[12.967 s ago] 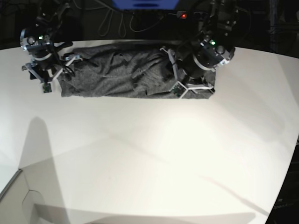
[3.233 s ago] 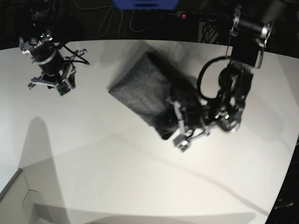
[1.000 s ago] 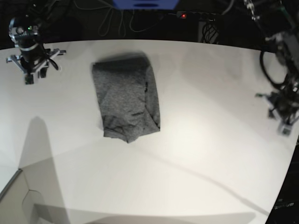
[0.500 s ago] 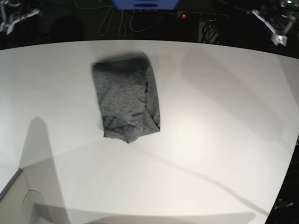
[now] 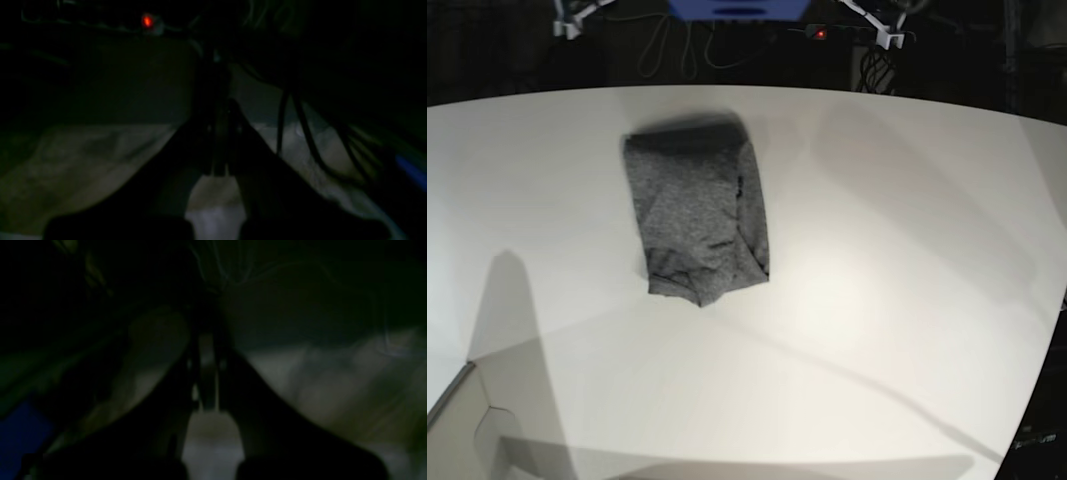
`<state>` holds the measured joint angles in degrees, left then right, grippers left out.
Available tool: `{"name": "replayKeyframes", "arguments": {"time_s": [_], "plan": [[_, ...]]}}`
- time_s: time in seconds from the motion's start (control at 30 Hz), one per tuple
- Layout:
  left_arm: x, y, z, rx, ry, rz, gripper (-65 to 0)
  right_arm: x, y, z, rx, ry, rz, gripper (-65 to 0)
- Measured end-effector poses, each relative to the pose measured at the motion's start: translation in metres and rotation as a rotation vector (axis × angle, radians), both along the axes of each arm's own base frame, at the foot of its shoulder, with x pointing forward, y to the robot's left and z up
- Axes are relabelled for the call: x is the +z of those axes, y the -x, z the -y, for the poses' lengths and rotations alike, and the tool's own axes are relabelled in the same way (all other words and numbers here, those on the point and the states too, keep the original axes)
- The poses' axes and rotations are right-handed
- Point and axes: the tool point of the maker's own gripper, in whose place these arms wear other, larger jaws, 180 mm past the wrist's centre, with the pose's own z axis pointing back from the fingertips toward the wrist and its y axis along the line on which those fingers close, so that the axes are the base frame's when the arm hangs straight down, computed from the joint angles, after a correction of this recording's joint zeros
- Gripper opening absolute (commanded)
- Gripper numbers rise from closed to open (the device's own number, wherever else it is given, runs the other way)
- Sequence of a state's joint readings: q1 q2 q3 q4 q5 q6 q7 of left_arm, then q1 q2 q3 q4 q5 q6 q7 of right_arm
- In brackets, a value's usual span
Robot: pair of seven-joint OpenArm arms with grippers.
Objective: Layout the t-shirt on the table in an organized manner, then fold the t-shirt properly
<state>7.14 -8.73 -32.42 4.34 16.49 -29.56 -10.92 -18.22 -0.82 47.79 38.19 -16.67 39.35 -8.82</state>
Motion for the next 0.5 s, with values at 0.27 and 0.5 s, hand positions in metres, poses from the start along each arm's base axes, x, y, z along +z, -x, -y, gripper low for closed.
{"name": "replayKeyframes", "arguments": {"time_s": [0.27, 0.5], "plan": [[-0.012, -0.004, -0.011, -0.133, -0.278, -0.011, -64.8, -0.034, 0.033, -0.009, 0.156, 0.290, 0.008, -65.0], [-0.016, -0.014, -0.019, -0.132, -0.344, -0.079, -64.8, -0.022, 0.006, 0.033, 0.456, 0.670, 0.058, -65.0]]}}
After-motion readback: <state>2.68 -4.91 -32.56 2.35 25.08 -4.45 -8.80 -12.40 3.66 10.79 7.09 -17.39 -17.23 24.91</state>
